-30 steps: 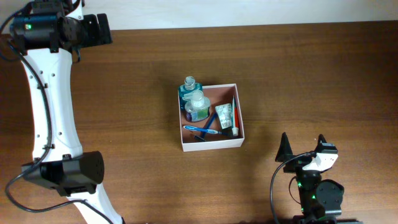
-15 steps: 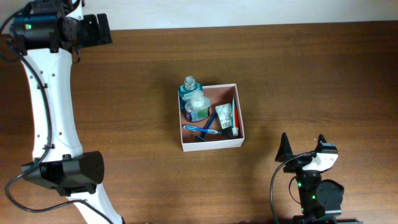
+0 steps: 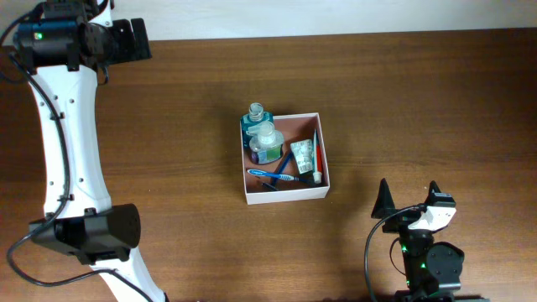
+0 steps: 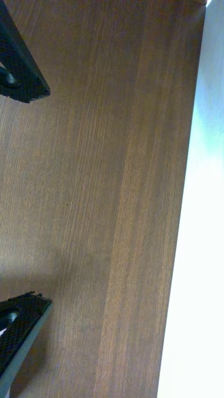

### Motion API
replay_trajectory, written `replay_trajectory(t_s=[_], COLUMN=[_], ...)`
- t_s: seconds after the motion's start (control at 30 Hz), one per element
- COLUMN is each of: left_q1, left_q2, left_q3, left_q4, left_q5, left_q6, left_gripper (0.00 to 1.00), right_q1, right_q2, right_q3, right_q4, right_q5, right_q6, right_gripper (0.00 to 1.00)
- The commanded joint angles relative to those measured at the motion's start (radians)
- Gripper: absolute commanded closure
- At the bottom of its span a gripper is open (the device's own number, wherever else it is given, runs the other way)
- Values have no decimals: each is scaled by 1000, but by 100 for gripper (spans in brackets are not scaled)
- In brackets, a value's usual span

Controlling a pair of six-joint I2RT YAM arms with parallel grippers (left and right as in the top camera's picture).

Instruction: Pack container

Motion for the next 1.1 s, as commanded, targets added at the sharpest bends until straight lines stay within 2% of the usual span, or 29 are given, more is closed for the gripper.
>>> replay_trajectory(t_s=[0.0, 0.5, 0.83, 1.07], left_q1=[0, 18, 48, 0], left_q2=[-15, -39, -328, -543], left_q3=[10, 10, 10, -26], left_q4=[-2, -43, -92, -189], left_q5=[8, 8, 5, -14], left_q6=[-13, -13, -13, -13], left_gripper=[1, 1, 1, 1], right_q1=[-9, -9, -9, -9], right_q2=[-8, -8, -8, -8], right_q3=[-5, -5, -5, -5], right_q4=[-11, -11, -11, -11], right_q5=[-9, -9, -9, -9], right_q6=[7, 7, 7, 7], right_gripper=[2, 2, 2, 2])
